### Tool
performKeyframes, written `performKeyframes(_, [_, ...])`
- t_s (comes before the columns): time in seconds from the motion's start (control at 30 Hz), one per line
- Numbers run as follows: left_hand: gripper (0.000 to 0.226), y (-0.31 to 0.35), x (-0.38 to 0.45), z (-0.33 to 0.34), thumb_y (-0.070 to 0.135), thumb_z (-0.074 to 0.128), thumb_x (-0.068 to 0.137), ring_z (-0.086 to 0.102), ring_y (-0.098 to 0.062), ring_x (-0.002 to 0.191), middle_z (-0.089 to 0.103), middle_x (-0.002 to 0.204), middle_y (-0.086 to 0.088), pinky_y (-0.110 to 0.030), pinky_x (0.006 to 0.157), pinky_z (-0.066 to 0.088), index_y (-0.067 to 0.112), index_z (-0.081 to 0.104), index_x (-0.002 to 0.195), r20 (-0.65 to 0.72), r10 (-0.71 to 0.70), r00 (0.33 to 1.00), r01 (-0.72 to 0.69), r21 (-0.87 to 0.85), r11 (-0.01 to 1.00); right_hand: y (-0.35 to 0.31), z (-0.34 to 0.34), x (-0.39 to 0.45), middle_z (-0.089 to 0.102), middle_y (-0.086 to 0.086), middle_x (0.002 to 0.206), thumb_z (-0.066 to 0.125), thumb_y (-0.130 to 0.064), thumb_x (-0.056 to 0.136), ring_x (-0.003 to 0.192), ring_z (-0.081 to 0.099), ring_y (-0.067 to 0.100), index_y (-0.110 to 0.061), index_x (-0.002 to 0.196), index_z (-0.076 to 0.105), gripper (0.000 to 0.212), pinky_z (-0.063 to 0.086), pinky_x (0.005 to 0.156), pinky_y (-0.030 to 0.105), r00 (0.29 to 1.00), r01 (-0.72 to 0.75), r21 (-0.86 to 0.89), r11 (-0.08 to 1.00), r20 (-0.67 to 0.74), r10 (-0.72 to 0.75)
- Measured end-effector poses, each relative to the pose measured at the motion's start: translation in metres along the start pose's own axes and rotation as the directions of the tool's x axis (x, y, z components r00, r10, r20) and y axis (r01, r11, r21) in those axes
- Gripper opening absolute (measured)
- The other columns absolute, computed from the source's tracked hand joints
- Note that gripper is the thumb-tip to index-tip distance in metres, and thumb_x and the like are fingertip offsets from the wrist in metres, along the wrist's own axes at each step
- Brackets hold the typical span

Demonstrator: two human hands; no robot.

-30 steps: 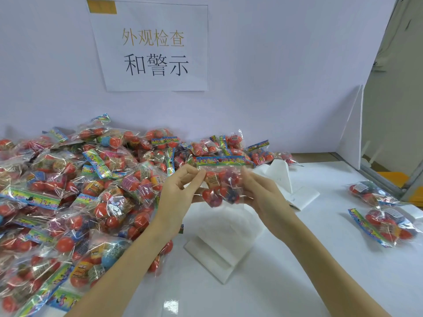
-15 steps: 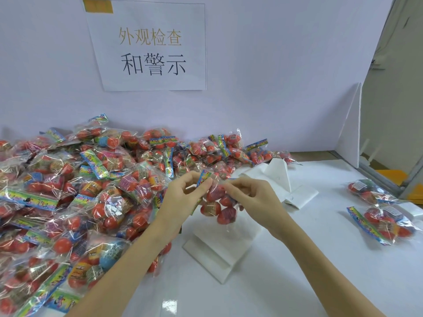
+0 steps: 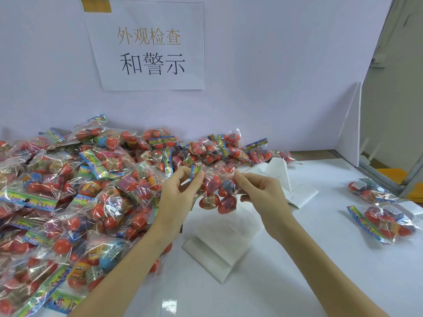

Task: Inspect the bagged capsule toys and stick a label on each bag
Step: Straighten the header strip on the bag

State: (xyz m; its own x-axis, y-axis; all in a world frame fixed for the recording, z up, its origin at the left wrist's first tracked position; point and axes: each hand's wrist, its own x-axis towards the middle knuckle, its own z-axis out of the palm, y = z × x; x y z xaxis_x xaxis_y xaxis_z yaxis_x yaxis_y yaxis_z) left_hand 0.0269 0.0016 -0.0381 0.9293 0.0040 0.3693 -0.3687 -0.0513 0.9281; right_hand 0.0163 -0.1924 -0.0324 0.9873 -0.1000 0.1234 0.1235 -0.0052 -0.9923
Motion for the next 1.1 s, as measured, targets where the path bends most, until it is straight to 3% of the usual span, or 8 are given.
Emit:
performKeyframes(0.23, [0.032, 0.000, -0.001, 0.006, 0.019, 0.059, 0.106, 0.041, -0.021, 0.073, 0.042, 0.077, -0.008, -0.035, 0.071, 0.038, -0.001, 0.045, 0.085, 0.027, -0.056, 0.998, 0.058, -0.097, 0.994, 0.001, 0.006, -0.002, 0.079, 0.014, 0.102, 0.063, -0.042, 0.102, 0.097, 0.071, 0.038, -0.012, 0.098, 0.082, 0.036, 0.055, 0.095, 0.049, 0.998, -0.024, 0.130, 0.991, -0.053, 0.031])
performKeyframes(0.37, [0.033, -0.001, -0.001, 0.004, 0.024, 0.062, 0.105, 0.044, -0.018, 0.068, 0.048, 0.072, -0.001, -0.036, 0.071, 0.042, 0.004, 0.048, 0.083, -0.032, -0.087, 0.996, 0.082, -0.135, 0.987, -0.001, 0.003, -0.001, 0.077, 0.018, 0.111, 0.052, -0.050, 0.104, 0.111, 0.069, 0.041, -0.011, 0.117, 0.076, 0.047, 0.054, 0.104, 0.050, 0.996, -0.067, 0.137, 0.988, 0.060, 0.059])
performKeyframes(0.47, [0.033, -0.003, 0.001, 0.003, 0.025, 0.064, 0.104, 0.052, -0.022, 0.077, 0.054, 0.079, -0.011, -0.045, 0.082, 0.049, -0.002, 0.053, 0.088, -0.063, -0.117, 0.991, 0.104, -0.184, 0.977, -0.005, 0.000, -0.002, 0.077, 0.017, 0.108, 0.064, -0.053, 0.094, 0.099, 0.074, 0.028, -0.011, 0.122, 0.070, 0.051, 0.060, 0.092, 0.040, 0.968, -0.083, 0.087, 0.993, 0.244, 0.060])
performKeyframes(0.57, [0.023, -0.005, 0.001, 0.004, 0.020, 0.062, 0.104, 0.062, -0.019, 0.075, 0.064, 0.079, -0.003, -0.037, 0.077, 0.054, 0.022, 0.063, 0.081, -0.024, -0.149, 0.988, 0.143, -0.181, 0.973, -0.004, 0.000, -0.004, 0.080, 0.011, 0.098, 0.072, -0.039, 0.094, 0.088, 0.076, 0.023, -0.009, 0.115, 0.068, 0.037, 0.059, 0.077, 0.027, 0.969, -0.077, 0.081, 0.994, 0.240, 0.056])
performKeyframes(0.63, [0.009, -0.002, 0.002, 0.003, 0.015, 0.064, 0.097, 0.069, -0.015, 0.089, 0.072, 0.093, 0.002, -0.035, 0.082, 0.055, 0.019, 0.069, 0.104, 0.015, -0.175, 0.985, 0.173, -0.239, 0.955, -0.004, -0.001, -0.003, 0.079, 0.007, 0.090, 0.069, -0.033, 0.099, 0.077, 0.071, 0.020, -0.012, 0.110, 0.070, 0.024, 0.056, 0.069, 0.026, 0.982, -0.055, 0.046, 0.997, 0.185, 0.046])
performKeyframes(0.73, [0.033, -0.001, 0.005, 0.002, 0.030, 0.063, 0.094, 0.070, -0.021, 0.096, 0.072, 0.109, -0.011, -0.031, 0.083, 0.059, 0.012, 0.069, 0.121, 0.128, -0.175, 0.976, 0.202, -0.242, 0.949, -0.005, -0.003, -0.003, 0.071, 0.004, 0.079, 0.069, -0.039, 0.099, 0.063, 0.056, 0.014, -0.023, 0.099, 0.076, 0.017, 0.048, 0.062, 0.025, 0.980, 0.015, -0.092, 0.996, 0.198, 0.004])
performKeyframes(0.93, [0.015, -0.006, 0.002, 0.002, 0.019, 0.068, 0.100, 0.064, -0.019, 0.078, 0.073, 0.096, -0.019, -0.025, 0.073, 0.058, 0.008, 0.077, 0.097, 0.067, -0.133, 0.989, 0.136, -0.047, 0.990, -0.004, 0.001, -0.006, 0.074, 0.000, 0.076, 0.062, -0.050, 0.100, 0.063, 0.053, 0.010, -0.037, 0.093, 0.083, 0.025, 0.048, 0.063, 0.022, 0.972, 0.066, -0.179, 0.982, 0.233, -0.023])
performKeyframes(1.1, [0.018, -0.009, 0.005, -0.001, 0.021, 0.063, 0.104, 0.063, -0.040, 0.087, 0.068, 0.094, -0.023, -0.054, 0.091, 0.057, 0.011, 0.072, 0.093, 0.018, -0.124, 0.992, 0.125, -0.060, 0.990, -0.003, 0.004, -0.007, 0.080, 0.008, 0.092, 0.053, -0.042, 0.106, 0.075, 0.059, 0.009, -0.024, 0.111, 0.083, 0.035, 0.047, 0.065, 0.023, 0.972, -0.001, -0.080, 0.997, 0.232, 0.019])
